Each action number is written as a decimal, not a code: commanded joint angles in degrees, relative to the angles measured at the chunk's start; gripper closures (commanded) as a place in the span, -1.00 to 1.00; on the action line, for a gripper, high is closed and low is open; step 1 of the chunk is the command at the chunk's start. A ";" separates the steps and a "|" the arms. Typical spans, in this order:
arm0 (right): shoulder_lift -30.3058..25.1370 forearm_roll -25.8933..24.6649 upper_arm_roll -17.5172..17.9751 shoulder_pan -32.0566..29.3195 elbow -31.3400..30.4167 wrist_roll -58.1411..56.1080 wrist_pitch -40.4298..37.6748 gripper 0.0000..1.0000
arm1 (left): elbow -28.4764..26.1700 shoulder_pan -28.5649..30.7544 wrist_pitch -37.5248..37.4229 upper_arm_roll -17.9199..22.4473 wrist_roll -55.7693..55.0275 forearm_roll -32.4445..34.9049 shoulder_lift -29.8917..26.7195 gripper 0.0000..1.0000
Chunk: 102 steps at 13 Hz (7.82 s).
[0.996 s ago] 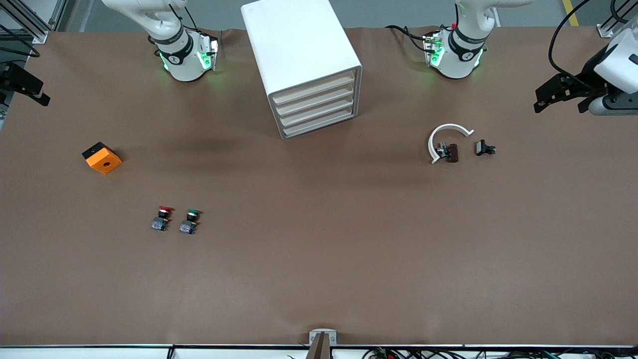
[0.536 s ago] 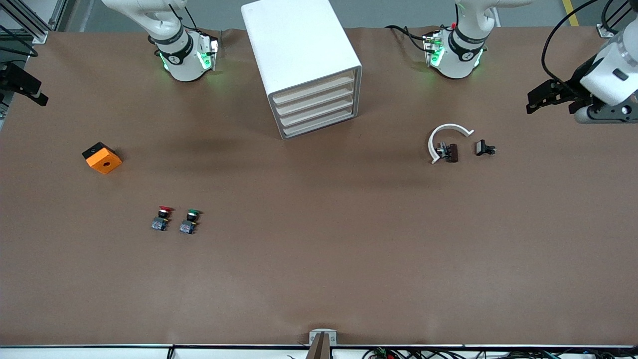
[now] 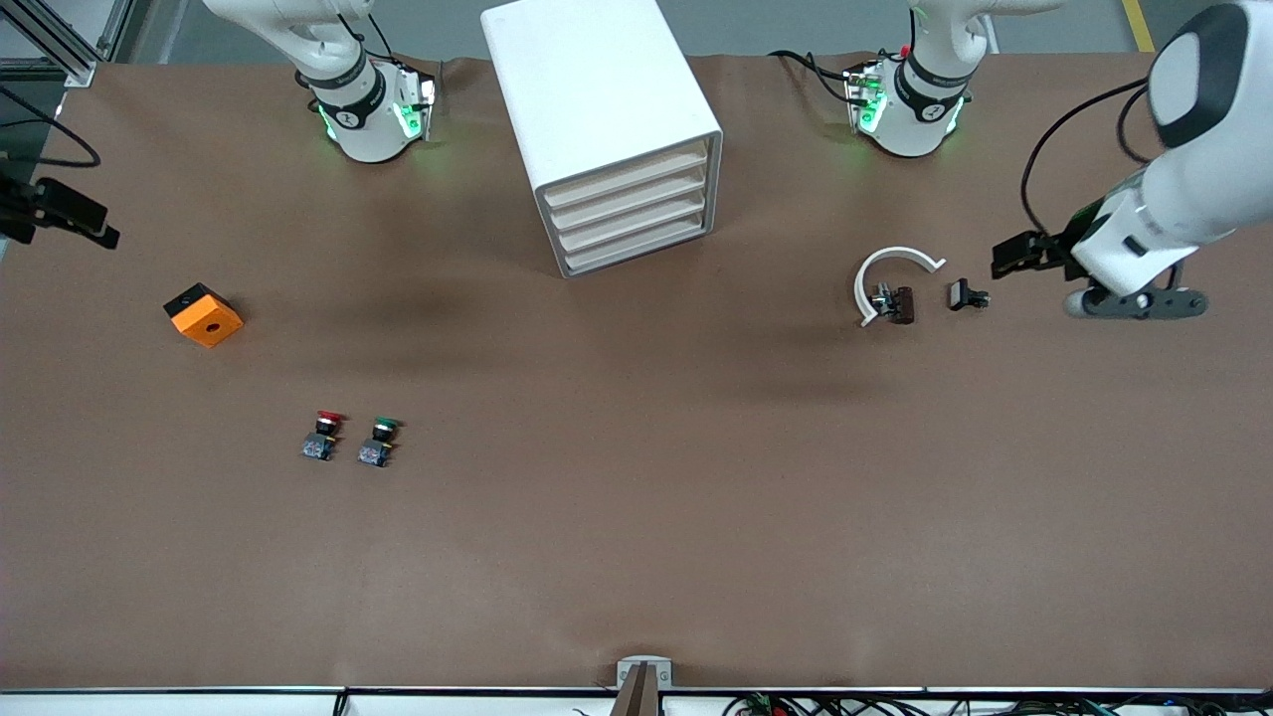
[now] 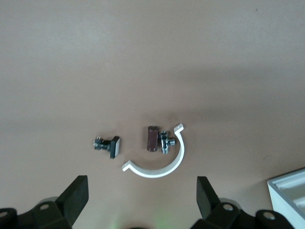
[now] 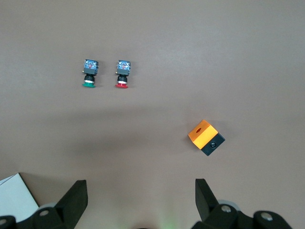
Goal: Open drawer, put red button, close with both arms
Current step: 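Reach the right gripper to the red button while the left gripper reaches the drawer, then grasp the red button with the right gripper while the left gripper grips the drawer, then pull the top drawer open with the left gripper while the right gripper lifts the button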
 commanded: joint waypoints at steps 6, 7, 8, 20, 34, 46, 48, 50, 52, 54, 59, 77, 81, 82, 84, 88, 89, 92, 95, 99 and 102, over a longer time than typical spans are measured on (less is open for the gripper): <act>9.06 -0.15 0.06 -0.84 3.52 -3.29 -0.96 -1.00 | -1.01 -1.96 9.41 -2.40 -1.88 -1.65 11.64 -1.00; 9.77 -0.24 -0.03 -1.11 3.52 -3.74 -0.79 -1.00 | -0.75 -2.84 10.64 -2.84 -3.63 -1.65 13.30 -1.00; 9.78 -0.15 -0.03 -1.98 3.43 -3.83 -0.88 -1.00 | -0.75 -3.98 12.31 -3.10 -5.91 -1.65 14.63 -1.00; 10.04 3.36 0.15 -1.81 -0.53 8.84 2.11 -1.00 | 15.58 -11.46 6.64 -7.67 -42.37 -2.78 31.76 -1.00; 13.02 6.44 0.41 3.19 -19.85 16.11 35.66 -1.00 | 27.29 -10.31 -11.49 -8.91 -86.31 -31.78 44.87 -1.00; 28.84 6.44 0.41 5.48 -20.13 20.34 58.09 -1.00 | 28.96 -15.58 -26.34 -10.93 -116.40 -45.41 51.99 -1.00; 31.04 6.44 0.41 5.92 -20.12 20.34 60.81 -1.00 | 28.87 -17.16 -26.52 -10.93 -117.29 -46.03 52.52 -1.00; 33.15 6.53 0.41 6.01 -19.86 20.78 63.71 -1.00 | 28.61 -18.75 -26.52 -10.93 -117.90 -46.03 53.04 -0.93; 34.91 6.61 0.50 6.10 -19.60 20.87 66.00 -1.00 | 28.43 -19.54 -26.61 -10.93 -118.95 -46.12 53.40 -0.62; 35.62 6.61 0.50 6.45 -19.42 21.48 66.80 -1.00 | 28.34 -20.68 -26.61 -10.93 -120.36 -46.21 54.10 -0.51; 37.11 6.70 0.50 7.24 -18.55 21.49 67.06 -1.00 | 27.03 -24.02 -26.70 -10.93 -121.24 -48.22 54.10 -0.46; 34.39 6.70 0.41 6.36 -17.23 22.78 60.50 1.00 | 27.82 -26.05 -25.56 -9.70 -122.12 -51.13 55.95 1.00; 30.09 6.62 0.50 7.24 -14.24 30.26 49.87 1.00 | 27.99 -24.73 -25.56 -6.89 -122.21 -51.48 55.86 1.00; 28.95 6.61 0.59 7.68 -13.28 32.28 46.62 1.00 | 28.43 -24.30 -25.56 -6.10 -122.12 -51.48 55.86 0.99; 25.44 6.70 0.50 10.39 -12.39 40.34 40.02 1.00 | 29.83 -23.94 -25.47 -3.99 -122.12 -51.66 55.95 0.98; 19.19 6.70 0.59 15.58 -12.74 54.23 35.69 1.00 | 31.07 -22.89 -25.47 -1.44 -122.12 -54.91 55.77 0.94; 18.14 6.70 0.50 17.33 -12.65 58.10 34.64 1.00 | 31.16 -22.28 -25.47 -1.44 -122.12 -55.09 55.77 0.94; 15.41 6.61 0.50 22.78 -12.39 69.97 32.27 1.00 | 32.03 -20.78 -25.38 -1.35 -122.12 -56.05 55.68 0.93; 13.74 6.44 0.50 28.49 -11.43 81.21 30.33 1.00 | 32.73 -18.50 -24.59 -1.17 -122.04 -56.49 55.60 0.87; 14.00 5.91 0.50 34.91 -5.63 94.05 24.97 1.00 | 33.00 -15.68 -23.45 -1.17 -121.95 -56.49 55.60 0.81; 14.26 5.65 0.50 39.65 -3.87 101.44 24.96 1.00 | 32.91 -15.59 -23.45 -1.17 -121.86 -56.49 55.68 0.57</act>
